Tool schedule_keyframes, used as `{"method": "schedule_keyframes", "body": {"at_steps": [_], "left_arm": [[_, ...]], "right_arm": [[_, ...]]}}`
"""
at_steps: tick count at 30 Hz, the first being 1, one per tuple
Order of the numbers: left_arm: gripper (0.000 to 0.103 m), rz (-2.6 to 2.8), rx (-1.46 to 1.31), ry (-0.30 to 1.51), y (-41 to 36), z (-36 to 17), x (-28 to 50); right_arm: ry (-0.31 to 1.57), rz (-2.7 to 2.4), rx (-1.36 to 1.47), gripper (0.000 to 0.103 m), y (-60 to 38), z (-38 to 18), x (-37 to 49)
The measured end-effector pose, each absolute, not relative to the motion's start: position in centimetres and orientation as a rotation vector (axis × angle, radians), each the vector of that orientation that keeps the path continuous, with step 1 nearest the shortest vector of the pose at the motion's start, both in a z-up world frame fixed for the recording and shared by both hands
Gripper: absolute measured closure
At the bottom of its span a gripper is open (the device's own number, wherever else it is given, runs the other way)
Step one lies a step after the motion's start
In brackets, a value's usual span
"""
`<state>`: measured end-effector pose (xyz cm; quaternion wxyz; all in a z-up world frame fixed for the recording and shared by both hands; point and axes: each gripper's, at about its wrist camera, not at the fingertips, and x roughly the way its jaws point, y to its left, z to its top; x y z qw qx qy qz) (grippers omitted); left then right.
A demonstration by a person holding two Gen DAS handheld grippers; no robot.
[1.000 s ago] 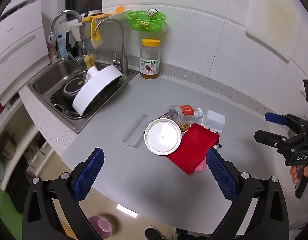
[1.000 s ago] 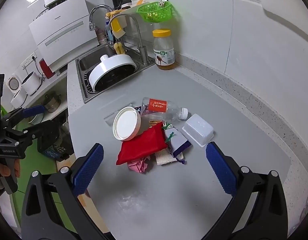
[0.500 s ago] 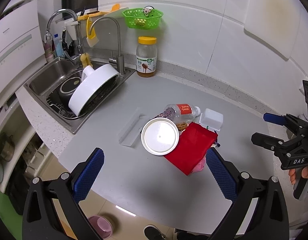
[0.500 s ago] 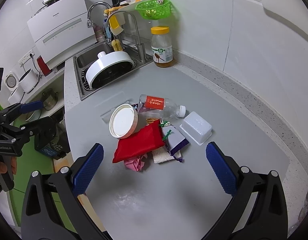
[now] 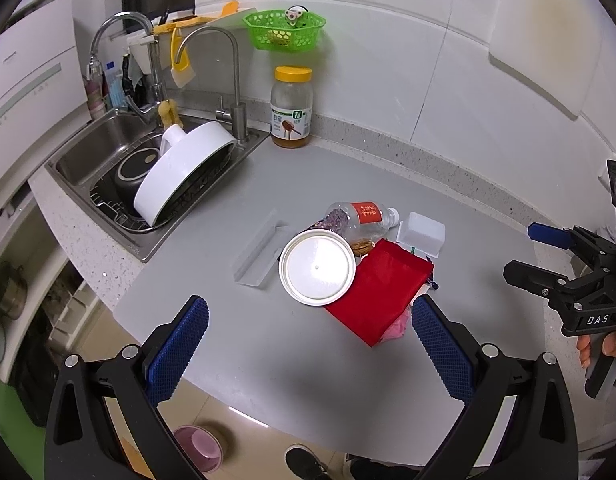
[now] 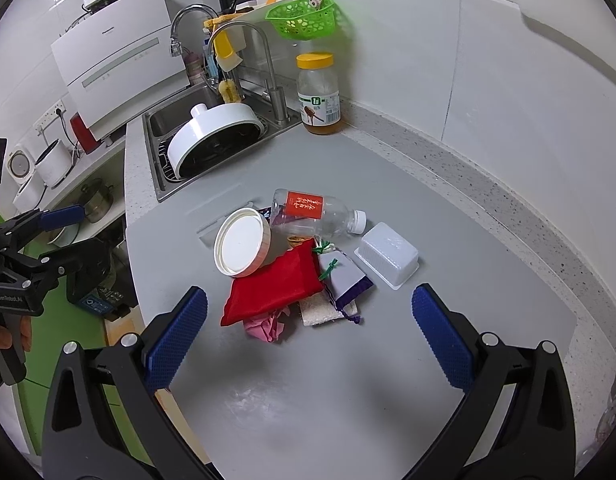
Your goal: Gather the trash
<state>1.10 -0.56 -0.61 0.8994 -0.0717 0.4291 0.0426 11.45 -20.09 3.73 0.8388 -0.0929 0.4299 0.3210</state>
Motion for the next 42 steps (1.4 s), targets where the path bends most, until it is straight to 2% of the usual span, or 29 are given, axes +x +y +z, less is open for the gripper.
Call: {"method": "schedule_keyframes", "body": {"at_steps": [42], "left_arm": [[0.006, 0.082, -0.093, 0.887, -1.02, -1.00, 1.79]], "right_arm": [[0.924, 0.670, -0.191, 0.003, -20.45, 3.08, 12.02]]}}
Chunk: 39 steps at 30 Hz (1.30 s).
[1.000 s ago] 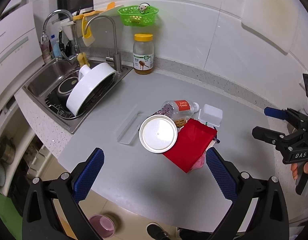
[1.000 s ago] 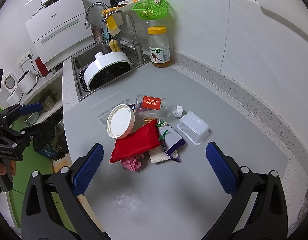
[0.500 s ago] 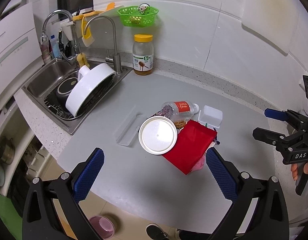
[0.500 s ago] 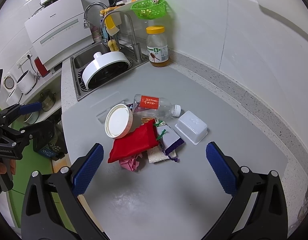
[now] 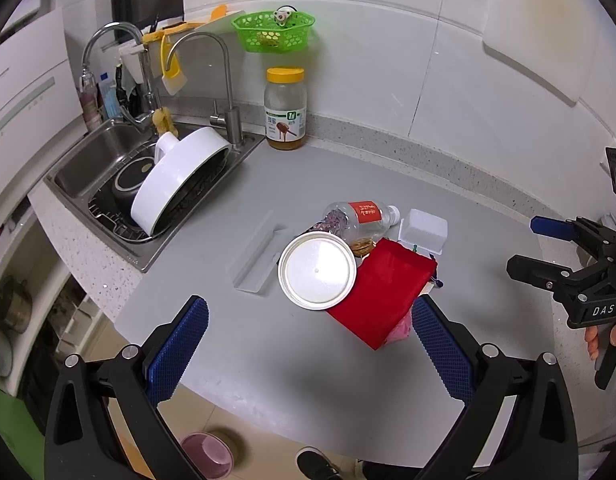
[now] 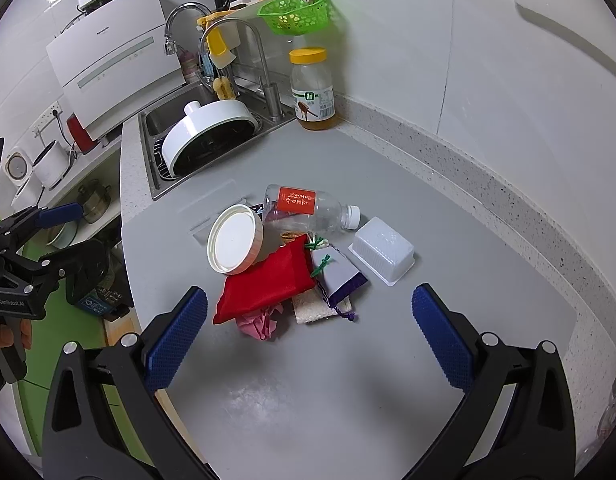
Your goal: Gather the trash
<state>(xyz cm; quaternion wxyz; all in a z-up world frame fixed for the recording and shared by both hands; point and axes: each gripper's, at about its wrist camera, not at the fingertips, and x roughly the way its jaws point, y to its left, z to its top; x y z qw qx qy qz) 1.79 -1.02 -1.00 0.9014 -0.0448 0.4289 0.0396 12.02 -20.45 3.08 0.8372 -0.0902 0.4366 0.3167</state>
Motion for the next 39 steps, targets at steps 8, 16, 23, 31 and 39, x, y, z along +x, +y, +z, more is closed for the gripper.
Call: {"method": "schedule_keyframes", "body": {"at_steps": [8, 16, 23, 31, 39], "left_arm": [[0.006, 0.081, -0.095, 0.892, -0.9, -1.0, 2.0], [0.006, 0.084, -0.106, 0.902, -0.6, -1.4, 2.0], [0.006, 0.094, -0.125, 0.931, -0.1, -2.8, 1.7], [0.006, 0.113, -0.154, 0.960, 1.1, -4.2, 1.6], [0.006, 0.107, -0.181, 0.977, 1.4, -5.3, 1.9]], "right_arm": [[0.933, 0.668, -0.197, 0.003, -20.2, 2.6, 12.3], [0.976, 0.679, -0.203, 0.003, -19.0, 0.6, 13.5], [1.065, 0.711, -0.219, 0.003, -16.1, -3.2, 15.5], [1.164, 0.724, -0.228, 0.031, -14.1, -6.8, 16.8], [1.174, 0.732, -0.227, 0.086, -13.9, -7.1, 16.8]]}}
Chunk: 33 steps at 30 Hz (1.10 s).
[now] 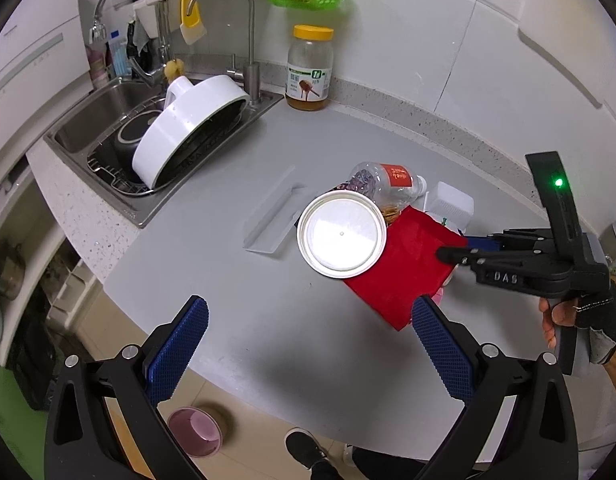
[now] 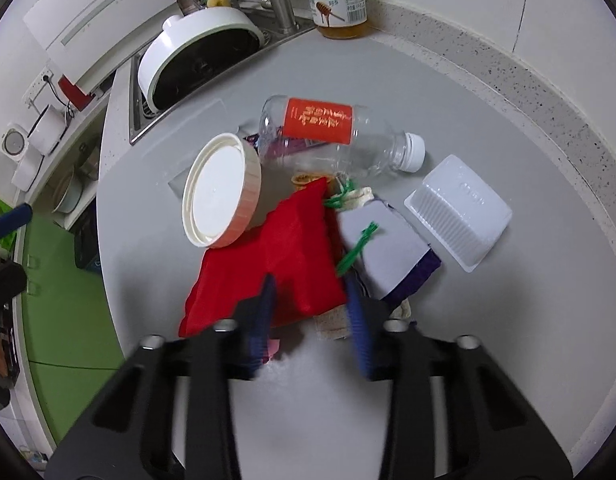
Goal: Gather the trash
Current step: 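Grasp the red cloth bag with the right gripper while the left gripper grasps the white round lid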
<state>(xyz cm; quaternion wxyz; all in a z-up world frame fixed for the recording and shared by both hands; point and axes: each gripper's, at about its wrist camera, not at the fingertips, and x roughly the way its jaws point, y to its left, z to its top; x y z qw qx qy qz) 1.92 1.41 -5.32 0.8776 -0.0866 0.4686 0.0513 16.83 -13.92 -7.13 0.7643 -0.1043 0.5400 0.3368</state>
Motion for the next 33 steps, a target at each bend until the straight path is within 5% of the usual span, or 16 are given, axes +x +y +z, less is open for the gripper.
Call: {"method": "schedule_keyframes", "body": {"at_steps": [6, 21, 33], "left_arm": [[0.006, 0.095, -0.181, 0.980, 1.0, -5.4, 2.0], [0.006, 0.029, -0.137, 0.939, -1.1, -4.5, 5.4], [0.006, 0.012, -0.167, 1.050, -1.2, -9.7, 11.4]], "right_arm": [[1.143, 0.762, -0.166, 0.097, -14.7, -5.3, 16.8], [0.972, 0.757, -0.060, 0.098, -20.1, 4.0, 15.8], [0.985, 0.727, -0.028, 0.098, -23.4, 3.7, 16.9]]}}
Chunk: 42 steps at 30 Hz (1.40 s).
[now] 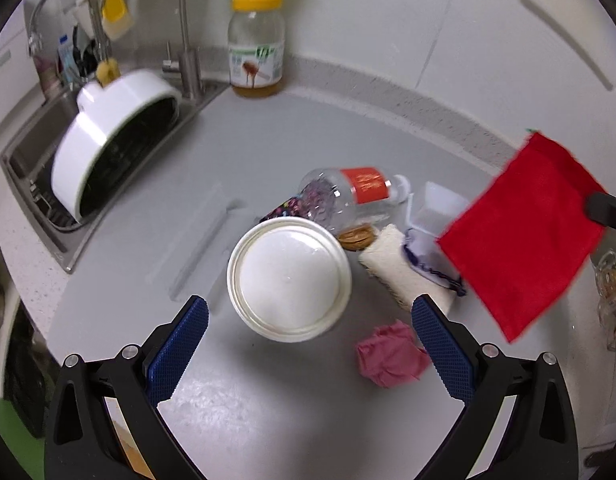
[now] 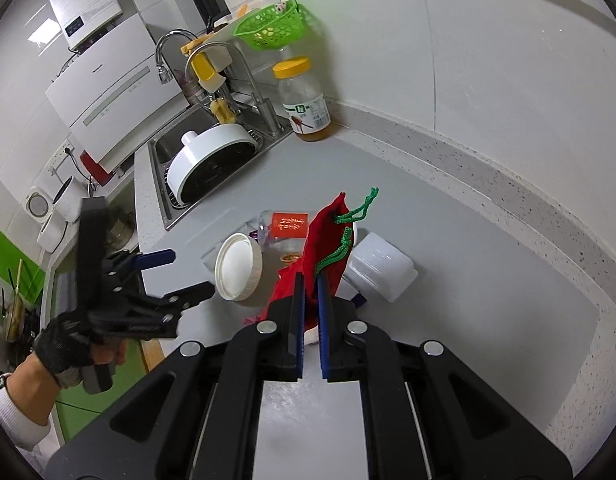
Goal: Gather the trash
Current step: 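Grasp the red cloth bag with the right gripper while the left gripper grasps the white round lid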
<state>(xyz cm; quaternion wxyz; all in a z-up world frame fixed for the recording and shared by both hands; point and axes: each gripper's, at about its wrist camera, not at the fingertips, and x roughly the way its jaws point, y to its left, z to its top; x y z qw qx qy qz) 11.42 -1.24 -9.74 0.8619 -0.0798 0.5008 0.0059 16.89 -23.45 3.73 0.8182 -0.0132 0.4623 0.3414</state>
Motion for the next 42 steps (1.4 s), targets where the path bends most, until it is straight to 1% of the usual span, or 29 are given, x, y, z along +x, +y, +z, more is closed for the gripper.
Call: {"method": "schedule_keyframes", "body": {"at_steps": [10, 18, 36, 38, 42], "left_arm": [[0.006, 0.048, -0.241, 1.150, 0.6, -13.6, 14.2], [0.006, 0.051, -0.298, 1.186, 1.3, -15.5, 15.4], [0.006, 0.095, -0.291, 1.209, 0.3, -17.2, 16.7], [0.010, 0.105, -0.274, 1.206, -0.1, -17.2, 16.5], [0.011, 0.088, -0.294, 1.198, -0.3, -17.1, 16.2]], "right_arm": [[1.008, 0.735, -0.027, 0.098, -23.4, 2.5, 18.3], [1.029, 0.747, -0.039, 0.098, -22.7, 1.7, 18.7], [1.070, 0.740, -0.040, 0.098, -23.1, 0.5, 19.0], [1.075, 0.740, -0.036, 0.098, -23.2, 0.3, 19.0], [1.075, 0.743, -0.033, 0.098, -23.3, 0.3, 18.9]]}}
